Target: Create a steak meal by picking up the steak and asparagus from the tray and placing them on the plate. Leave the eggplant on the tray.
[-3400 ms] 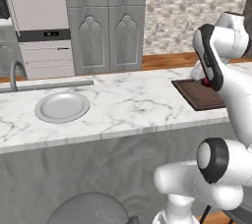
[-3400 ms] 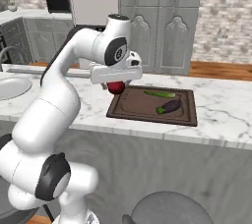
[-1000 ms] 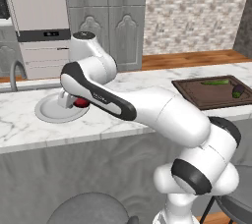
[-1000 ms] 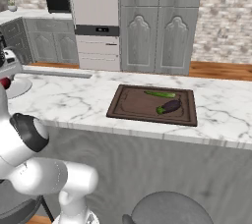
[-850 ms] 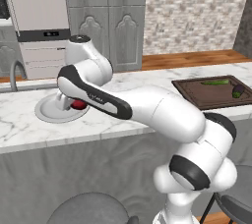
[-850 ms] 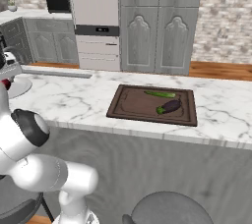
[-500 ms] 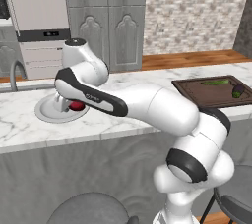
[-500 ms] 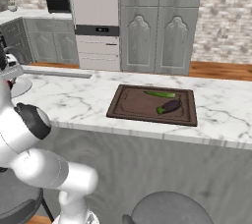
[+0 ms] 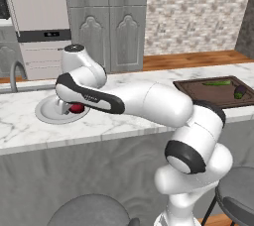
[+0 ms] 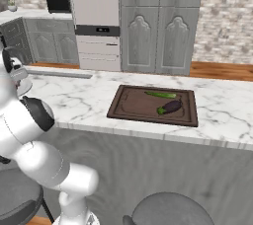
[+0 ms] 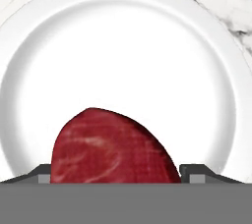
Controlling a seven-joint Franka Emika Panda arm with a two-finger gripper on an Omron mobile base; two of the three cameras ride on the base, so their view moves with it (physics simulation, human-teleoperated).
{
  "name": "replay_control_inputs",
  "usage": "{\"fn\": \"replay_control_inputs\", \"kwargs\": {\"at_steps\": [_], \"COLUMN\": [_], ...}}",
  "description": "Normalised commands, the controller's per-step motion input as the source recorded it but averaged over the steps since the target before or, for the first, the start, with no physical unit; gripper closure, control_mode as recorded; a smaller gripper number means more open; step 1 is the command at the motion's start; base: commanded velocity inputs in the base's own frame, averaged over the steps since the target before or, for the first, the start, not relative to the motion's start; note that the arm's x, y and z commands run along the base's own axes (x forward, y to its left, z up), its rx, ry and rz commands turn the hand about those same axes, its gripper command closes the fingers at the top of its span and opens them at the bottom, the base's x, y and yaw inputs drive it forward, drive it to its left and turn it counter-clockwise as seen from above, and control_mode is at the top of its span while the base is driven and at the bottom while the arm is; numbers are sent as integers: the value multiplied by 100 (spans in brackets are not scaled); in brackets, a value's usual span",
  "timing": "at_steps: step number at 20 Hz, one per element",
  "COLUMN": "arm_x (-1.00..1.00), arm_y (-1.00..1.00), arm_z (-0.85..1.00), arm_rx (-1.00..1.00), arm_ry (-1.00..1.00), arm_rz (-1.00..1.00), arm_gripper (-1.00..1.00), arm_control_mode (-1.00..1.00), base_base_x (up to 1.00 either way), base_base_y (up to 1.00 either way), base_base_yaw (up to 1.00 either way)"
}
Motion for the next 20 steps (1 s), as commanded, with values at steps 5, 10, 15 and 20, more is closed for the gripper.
{"fn": "replay_control_inputs", "kwargs": {"at_steps": [5, 10, 15, 20], "arm_x": [19, 27, 25, 13], "arm_y": [14, 20, 27, 10], "arm_z": [-6, -1, -19, -9], "arm_rx": [-3, -3, -4, -1], "arm_ry": [0, 0, 0, 0], "arm_rz": [0, 0, 0, 0], "arm_gripper": [100, 100, -100, -100], "arm_control_mode": [-100, -100, -100, -100], "base_base_x": [0, 0, 0, 0], "base_base_y": [0, 0, 0, 0], "base_base_yaw": [0, 0, 0, 0]}}
